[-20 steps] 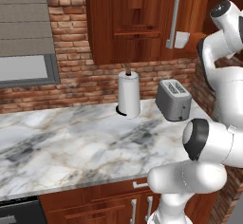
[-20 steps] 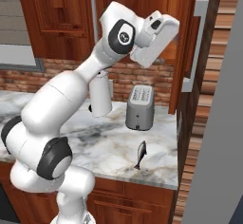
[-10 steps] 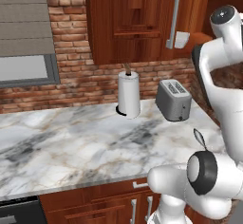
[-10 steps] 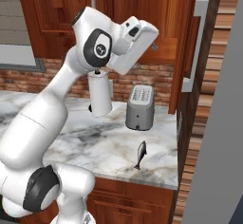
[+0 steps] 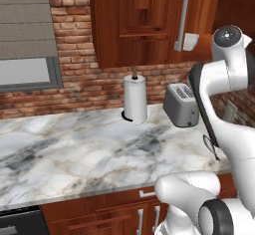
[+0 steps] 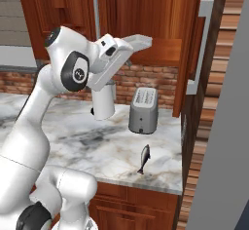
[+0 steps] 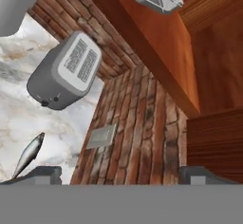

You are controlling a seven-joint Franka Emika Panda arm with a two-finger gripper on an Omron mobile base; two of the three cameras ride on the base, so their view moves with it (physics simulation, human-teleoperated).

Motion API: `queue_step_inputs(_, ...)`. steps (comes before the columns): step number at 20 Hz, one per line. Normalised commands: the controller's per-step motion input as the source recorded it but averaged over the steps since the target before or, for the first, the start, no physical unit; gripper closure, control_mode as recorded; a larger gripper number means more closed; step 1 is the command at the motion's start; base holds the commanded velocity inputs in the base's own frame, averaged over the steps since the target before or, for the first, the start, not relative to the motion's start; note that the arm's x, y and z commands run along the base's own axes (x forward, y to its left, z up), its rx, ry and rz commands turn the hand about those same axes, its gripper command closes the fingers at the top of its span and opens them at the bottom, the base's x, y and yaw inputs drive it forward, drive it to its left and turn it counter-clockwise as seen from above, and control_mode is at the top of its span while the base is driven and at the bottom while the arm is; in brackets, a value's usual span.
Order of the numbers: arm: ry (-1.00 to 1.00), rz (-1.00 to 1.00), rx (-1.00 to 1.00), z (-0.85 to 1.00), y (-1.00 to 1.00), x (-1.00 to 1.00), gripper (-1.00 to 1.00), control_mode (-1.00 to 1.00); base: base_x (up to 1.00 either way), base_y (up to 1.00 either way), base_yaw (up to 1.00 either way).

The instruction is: Retrieve the tupperware from the cabinet, then place the raw meat into the tupperware to avoid contamination.

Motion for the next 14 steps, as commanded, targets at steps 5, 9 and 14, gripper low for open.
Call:
queue_step_inputs(5, -0.01, 0.16, 0.09, -0.23, 0.81, -0.16, -1.00, -1.00, 0.00, 0.00, 0.00)
queue_step_inputs(9, -0.04, 0.14, 0.15, -0.07, 0.65, -0.01, -1.00, -1.00, 0.00, 0.00, 0.00)
queue_step_inputs(14, -0.05, 0.12, 0.24, 0.00, 0.50, -0.04, -1.00, -1.00, 0.00, 0.00, 0.00)
